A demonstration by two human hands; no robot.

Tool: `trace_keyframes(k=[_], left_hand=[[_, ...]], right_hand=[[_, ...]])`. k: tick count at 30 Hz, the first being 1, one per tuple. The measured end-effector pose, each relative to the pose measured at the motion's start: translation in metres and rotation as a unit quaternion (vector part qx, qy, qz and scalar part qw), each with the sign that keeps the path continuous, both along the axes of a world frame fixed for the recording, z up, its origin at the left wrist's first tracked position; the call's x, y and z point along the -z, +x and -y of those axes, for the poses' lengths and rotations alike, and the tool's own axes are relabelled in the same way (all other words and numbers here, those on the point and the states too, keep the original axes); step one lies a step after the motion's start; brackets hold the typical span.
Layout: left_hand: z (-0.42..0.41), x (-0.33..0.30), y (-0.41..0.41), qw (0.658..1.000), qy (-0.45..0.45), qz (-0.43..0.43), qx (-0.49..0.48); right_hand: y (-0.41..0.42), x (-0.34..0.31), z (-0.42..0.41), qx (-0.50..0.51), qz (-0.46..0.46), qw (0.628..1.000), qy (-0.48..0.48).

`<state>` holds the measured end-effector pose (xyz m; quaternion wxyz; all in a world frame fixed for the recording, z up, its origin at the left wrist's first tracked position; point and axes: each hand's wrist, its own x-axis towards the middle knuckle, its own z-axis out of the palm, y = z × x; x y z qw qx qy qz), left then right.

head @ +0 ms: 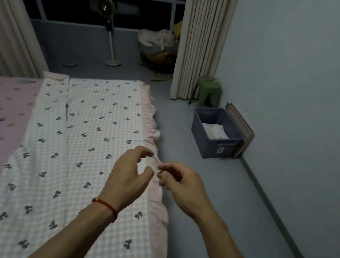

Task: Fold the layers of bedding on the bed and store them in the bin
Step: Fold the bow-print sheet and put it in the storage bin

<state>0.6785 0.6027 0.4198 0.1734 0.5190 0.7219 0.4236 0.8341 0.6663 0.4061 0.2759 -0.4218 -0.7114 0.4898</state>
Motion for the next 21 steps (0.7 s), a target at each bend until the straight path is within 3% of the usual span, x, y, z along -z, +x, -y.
trace_keyframes(k=[9, 21], left_hand=[[-0.134, -0.031, 0.104, 0.996, -0.016, 0.016, -0.081], [-0.299, -0.006, 0.022, 0.978, 0.039, 0.124, -0.161]], right_hand=[[0.091, -0.036, -0.146, -0.062, 0.004, 0.998, 0.019], [-0.003, -0.039, -0.337, -0.136, 0.046, 0.989, 0.047]])
